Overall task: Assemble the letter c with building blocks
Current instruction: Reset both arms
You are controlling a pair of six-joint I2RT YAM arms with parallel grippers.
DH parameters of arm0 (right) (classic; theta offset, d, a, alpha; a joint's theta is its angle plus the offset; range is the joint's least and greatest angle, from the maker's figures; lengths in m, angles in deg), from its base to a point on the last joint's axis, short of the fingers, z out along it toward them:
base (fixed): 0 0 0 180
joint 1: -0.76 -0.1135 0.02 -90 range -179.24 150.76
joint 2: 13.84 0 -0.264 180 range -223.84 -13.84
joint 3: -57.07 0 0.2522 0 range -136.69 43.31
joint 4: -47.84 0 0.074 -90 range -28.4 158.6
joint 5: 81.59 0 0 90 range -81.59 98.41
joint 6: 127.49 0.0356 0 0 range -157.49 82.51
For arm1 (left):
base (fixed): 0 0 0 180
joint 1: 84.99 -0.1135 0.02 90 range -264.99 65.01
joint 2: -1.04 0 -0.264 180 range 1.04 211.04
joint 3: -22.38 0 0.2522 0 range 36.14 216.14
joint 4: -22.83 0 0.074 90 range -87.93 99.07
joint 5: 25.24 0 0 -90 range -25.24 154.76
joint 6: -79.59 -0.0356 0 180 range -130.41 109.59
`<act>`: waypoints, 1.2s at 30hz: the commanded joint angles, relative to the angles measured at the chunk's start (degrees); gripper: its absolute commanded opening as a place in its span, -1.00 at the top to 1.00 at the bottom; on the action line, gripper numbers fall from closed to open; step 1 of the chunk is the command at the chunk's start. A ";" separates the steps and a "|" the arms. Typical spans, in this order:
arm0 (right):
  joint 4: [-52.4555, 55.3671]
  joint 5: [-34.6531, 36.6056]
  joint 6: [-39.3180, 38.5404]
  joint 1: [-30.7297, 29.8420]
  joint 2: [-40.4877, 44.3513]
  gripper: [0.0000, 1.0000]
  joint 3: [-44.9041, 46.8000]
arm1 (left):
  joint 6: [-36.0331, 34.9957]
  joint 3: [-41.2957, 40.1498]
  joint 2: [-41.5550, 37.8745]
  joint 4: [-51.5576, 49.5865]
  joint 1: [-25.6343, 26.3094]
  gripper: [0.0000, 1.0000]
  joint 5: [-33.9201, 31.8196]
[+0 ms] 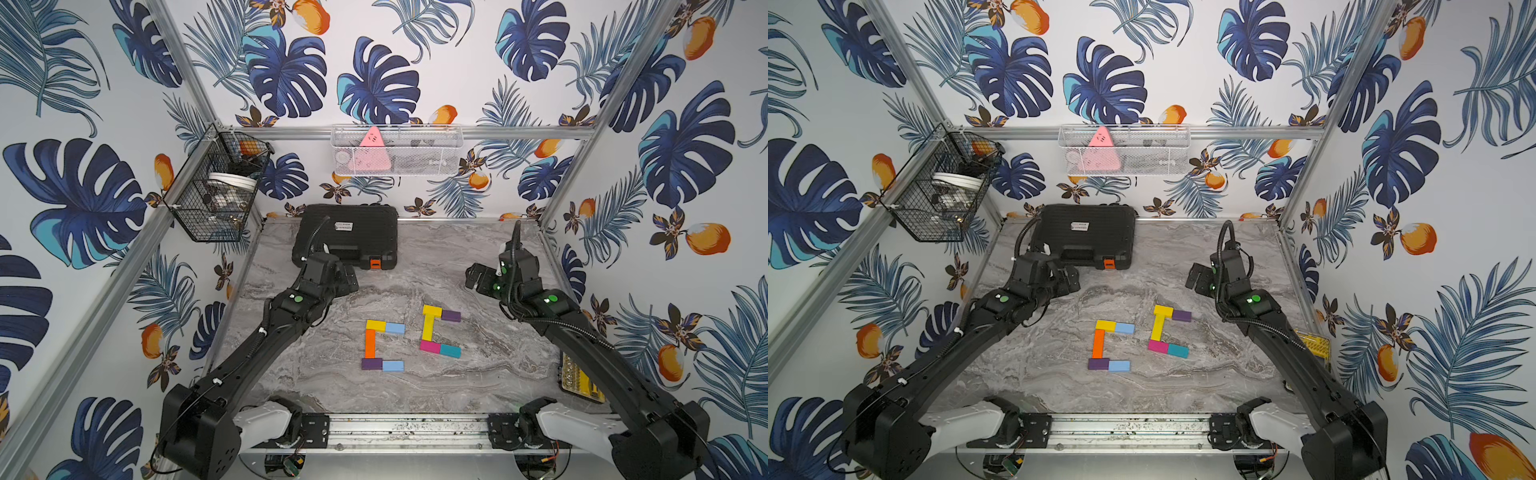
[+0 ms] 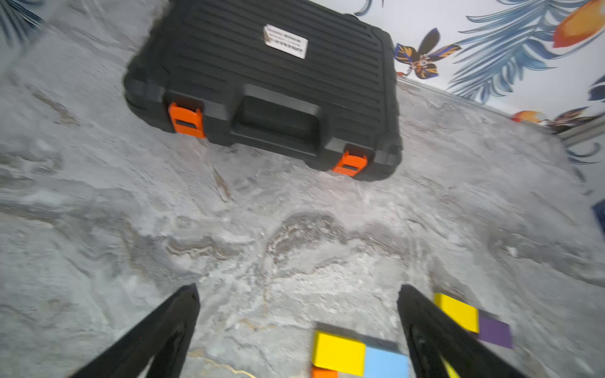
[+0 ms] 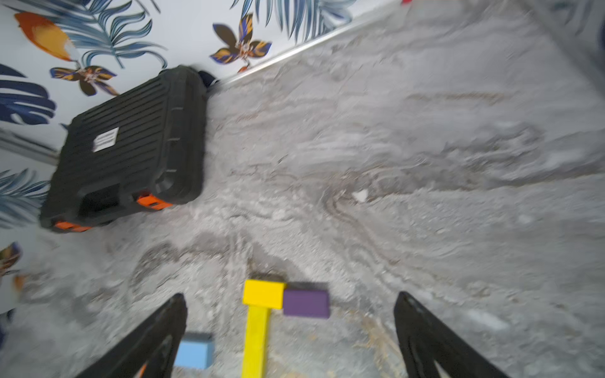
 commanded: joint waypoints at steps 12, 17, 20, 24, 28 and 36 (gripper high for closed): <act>-50.75 25.44 -21.95 5.40 -11.11 -1.00 25.58 | -21.80 -31.73 0.77 53.55 -7.60 -0.98 -4.01; -62.43 20.49 -22.96 6.35 -18.50 -1.00 29.83 | -27.62 -36.85 9.71 70.20 -9.63 -0.98 -2.45; -65.54 12.73 -24.24 8.05 -21.29 -1.00 28.78 | -28.79 -37.27 14.17 76.74 -12.61 -0.98 2.87; -71.64 2.04 -24.29 12.29 -29.26 -1.00 27.92 | -26.86 -36.90 24.91 85.99 -16.96 -0.98 10.68; -76.19 -4.26 -24.76 14.82 -31.47 -1.00 28.82 | -28.67 -30.92 27.07 77.10 -17.60 -0.98 16.57; -75.44 -4.66 -24.61 15.26 -31.41 -1.00 28.69 | -29.30 -30.73 27.02 77.18 -17.08 -0.98 15.36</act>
